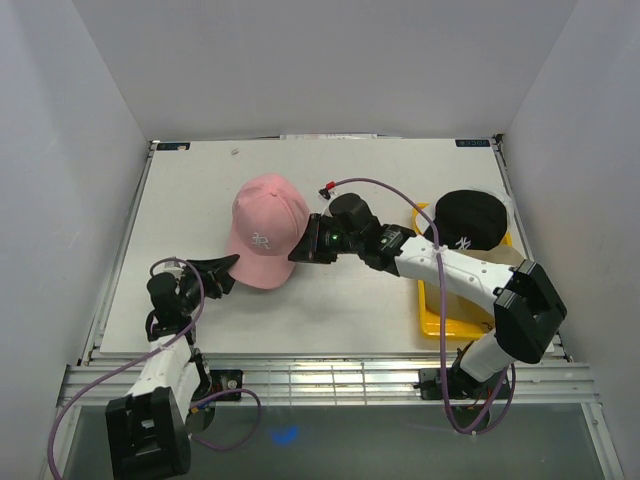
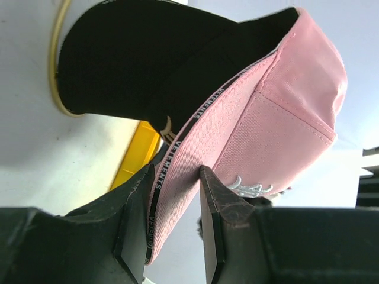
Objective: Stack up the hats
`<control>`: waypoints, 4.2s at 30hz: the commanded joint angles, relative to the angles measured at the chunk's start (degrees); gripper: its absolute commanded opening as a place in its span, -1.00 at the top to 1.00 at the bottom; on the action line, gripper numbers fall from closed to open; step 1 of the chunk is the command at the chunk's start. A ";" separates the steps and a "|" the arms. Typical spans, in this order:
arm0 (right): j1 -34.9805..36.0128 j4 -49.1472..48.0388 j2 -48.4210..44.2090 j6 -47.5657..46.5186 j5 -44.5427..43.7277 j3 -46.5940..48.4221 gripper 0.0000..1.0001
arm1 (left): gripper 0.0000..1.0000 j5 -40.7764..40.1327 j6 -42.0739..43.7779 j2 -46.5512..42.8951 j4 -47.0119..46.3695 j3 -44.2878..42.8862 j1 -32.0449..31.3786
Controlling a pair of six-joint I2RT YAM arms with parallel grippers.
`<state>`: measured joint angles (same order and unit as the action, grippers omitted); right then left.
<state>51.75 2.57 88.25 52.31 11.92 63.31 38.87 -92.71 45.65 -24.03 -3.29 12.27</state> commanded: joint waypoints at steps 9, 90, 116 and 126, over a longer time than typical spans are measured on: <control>-0.33 12.02 -2.91 -10.47 -7.61 13.68 0.57 | 0.26 -2.92 5.86 4.10 13.82 0.75 0.12; -5.08 27.49 23.99 -33.16 -10.08 50.16 -0.03 | -0.33 -19.36 25.99 18.35 41.68 -28.26 -8.05; -7.62 37.32 1.51 -28.50 -19.82 41.05 -0.26 | -0.50 -26.74 35.40 6.82 59.89 -56.99 -14.87; -16.14 47.61 -22.21 -20.77 -35.73 12.93 -0.42 | -0.49 -42.02 38.12 19.11 60.59 -72.63 -39.67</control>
<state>37.91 44.95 70.02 27.70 -16.32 83.29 3.90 -56.93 61.39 35.73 -71.68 -21.06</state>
